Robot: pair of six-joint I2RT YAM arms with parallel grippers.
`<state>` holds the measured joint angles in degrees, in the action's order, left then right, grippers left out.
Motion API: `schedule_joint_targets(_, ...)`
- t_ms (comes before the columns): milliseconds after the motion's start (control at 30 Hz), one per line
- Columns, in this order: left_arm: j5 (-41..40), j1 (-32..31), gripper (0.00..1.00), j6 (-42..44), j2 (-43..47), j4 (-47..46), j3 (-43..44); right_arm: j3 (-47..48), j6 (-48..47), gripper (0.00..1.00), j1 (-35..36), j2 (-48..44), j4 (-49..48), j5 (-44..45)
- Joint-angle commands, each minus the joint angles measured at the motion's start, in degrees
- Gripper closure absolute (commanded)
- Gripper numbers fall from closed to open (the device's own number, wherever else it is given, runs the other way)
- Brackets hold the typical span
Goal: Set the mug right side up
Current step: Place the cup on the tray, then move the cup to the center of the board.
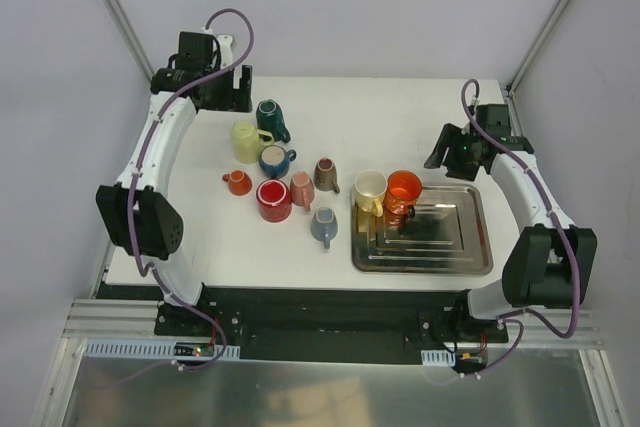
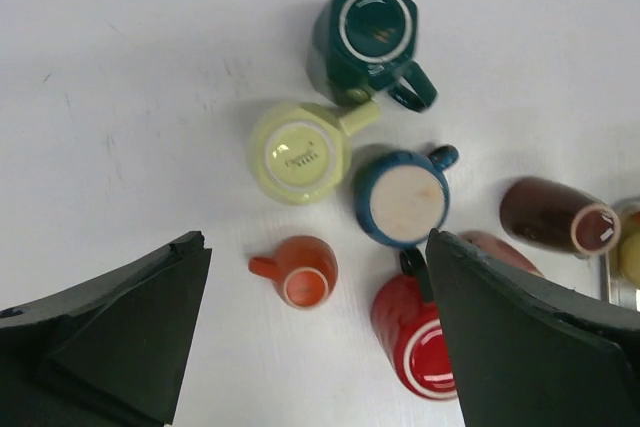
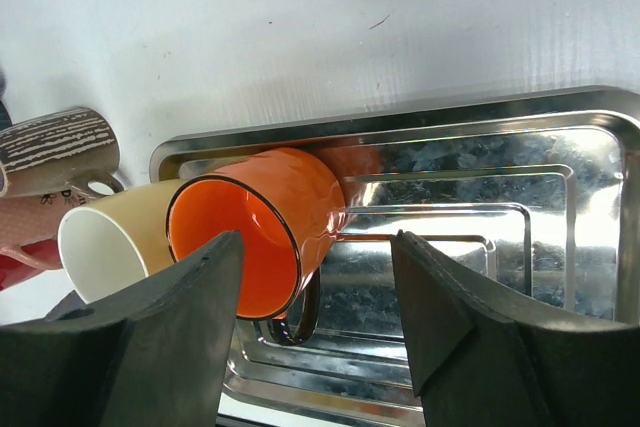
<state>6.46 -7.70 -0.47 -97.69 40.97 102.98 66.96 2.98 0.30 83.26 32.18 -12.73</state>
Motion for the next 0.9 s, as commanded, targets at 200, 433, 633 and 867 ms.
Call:
schedule_joint_targets(200, 3.57, 1.73, 0.1, -1.82, -12.08, 0.86, 9.0, 0.37, 2.99, 0.33, -0.03, -1.17, -1.69, -3.44)
schedule_joint_targets(433, 0.65, 1.9, 0.07, -0.94, -12.7, 1.48, 4.78, -2.71, 1.15, 0.33, -0.12, -4.25, -3.0, -4.93)
schedule_joint_targets(633, 2.76, 1.9, 0.07, -0.06, -16.91, 1.39, 7.67, -2.27, 0.53, 0.33, -0.03, -3.73, -4.23, -5.81)
schedule_joint_targets(867, 16.03, 1.9, 0.04, 6.45, -26.05, 1.22, 18.3, 0.8, 0.01, 0.32, 0.49, -1.44, -5.64, -7.91)
